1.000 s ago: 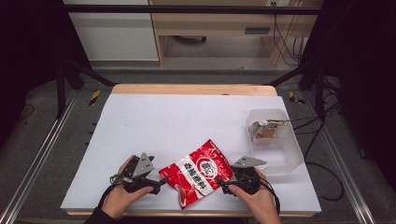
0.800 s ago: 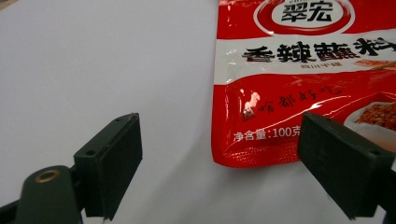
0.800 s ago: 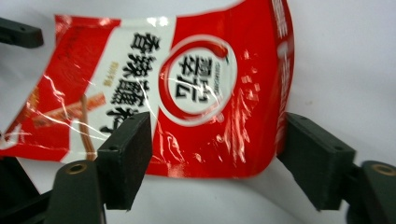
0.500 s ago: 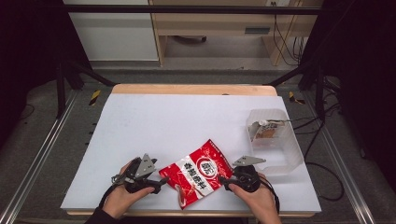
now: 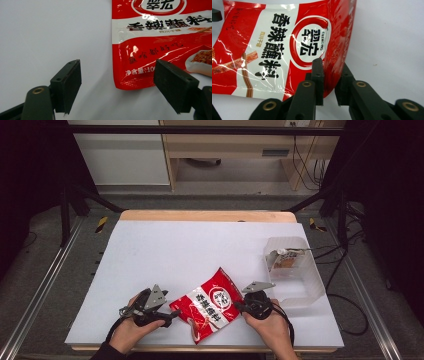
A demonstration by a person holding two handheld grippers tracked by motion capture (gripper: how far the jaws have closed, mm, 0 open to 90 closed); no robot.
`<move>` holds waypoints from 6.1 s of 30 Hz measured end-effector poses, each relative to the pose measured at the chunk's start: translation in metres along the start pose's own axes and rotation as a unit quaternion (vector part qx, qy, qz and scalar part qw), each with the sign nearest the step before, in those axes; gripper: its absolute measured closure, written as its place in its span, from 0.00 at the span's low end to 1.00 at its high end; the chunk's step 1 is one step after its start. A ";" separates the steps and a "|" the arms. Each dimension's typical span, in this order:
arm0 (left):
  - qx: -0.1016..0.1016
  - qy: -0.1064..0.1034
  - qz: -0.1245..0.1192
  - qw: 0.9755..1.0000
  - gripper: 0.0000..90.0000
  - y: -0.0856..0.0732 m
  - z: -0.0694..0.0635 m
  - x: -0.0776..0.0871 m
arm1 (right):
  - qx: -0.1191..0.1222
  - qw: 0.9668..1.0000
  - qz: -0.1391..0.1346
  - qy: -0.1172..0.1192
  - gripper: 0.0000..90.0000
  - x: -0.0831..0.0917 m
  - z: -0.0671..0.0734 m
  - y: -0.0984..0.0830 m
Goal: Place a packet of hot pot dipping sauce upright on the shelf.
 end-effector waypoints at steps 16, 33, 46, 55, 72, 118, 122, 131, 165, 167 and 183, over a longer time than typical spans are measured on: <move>0.012 0.003 -0.008 1.000 0.21 0.000 0.011 0.008 | 0.047 0.999 0.004 -0.006 1.00 -0.003 -0.004 0.034; 0.025 -0.006 -0.010 1.000 0.15 0.034 0.051 0.035 | 0.172 0.984 -0.023 0.036 1.00 0.011 -0.011 0.113; 0.010 -0.026 -0.014 1.000 0.14 0.062 0.048 0.041 | 0.206 0.975 -0.055 0.064 1.00 0.030 -0.008 0.132; 0.001 -0.037 -0.039 0.999 0.17 0.078 0.046 0.058 | 0.228 0.968 -0.073 0.078 1.00 0.042 -0.001 0.143; -0.012 -0.042 -0.055 0.997 0.24 0.093 0.047 0.075 | 0.263 0.956 -0.087 0.092 1.00 0.063 0.010 0.163; -0.059 -0.087 -0.029 0.994 1.00 0.155 0.022 0.069 | 0.272 0.953 -0.095 0.089 0.98 0.085 -0.007 0.157; -0.061 -0.086 -0.027 0.994 1.00 0.158 0.021 0.069 | 0.270 0.954 -0.098 0.089 0.97 0.086 -0.008 0.156; -0.052 -0.089 -0.037 0.994 1.00 0.162 0.019 0.071 | 0.277 0.954 -0.083 0.077 0.82 0.078 -0.004 0.155; -0.014 -0.090 -0.073 0.993 0.58 0.146 0.023 0.062 | 0.325 0.944 -0.024 0.055 1.00 0.072 -0.006 0.162; -0.007 -0.091 -0.082 0.992 0.48 0.144 0.025 0.064 | 0.326 0.944 -0.023 0.056 1.00 0.074 -0.008 0.162; 0.041 -0.045 -0.070 0.996 0.14 0.082 0.040 0.061 | 0.297 0.953 -0.044 0.047 1.00 0.105 -0.025 0.161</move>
Point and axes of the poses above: each handheld gripper's, and its own axes: x roughly backward along the jaws, y roughly out of its top, z roughly to its left, the point moved 2 cm from there along -x, roughly forward along the jaws, and after that the axes turned 13 degrees about x, right-handed, at the moved point
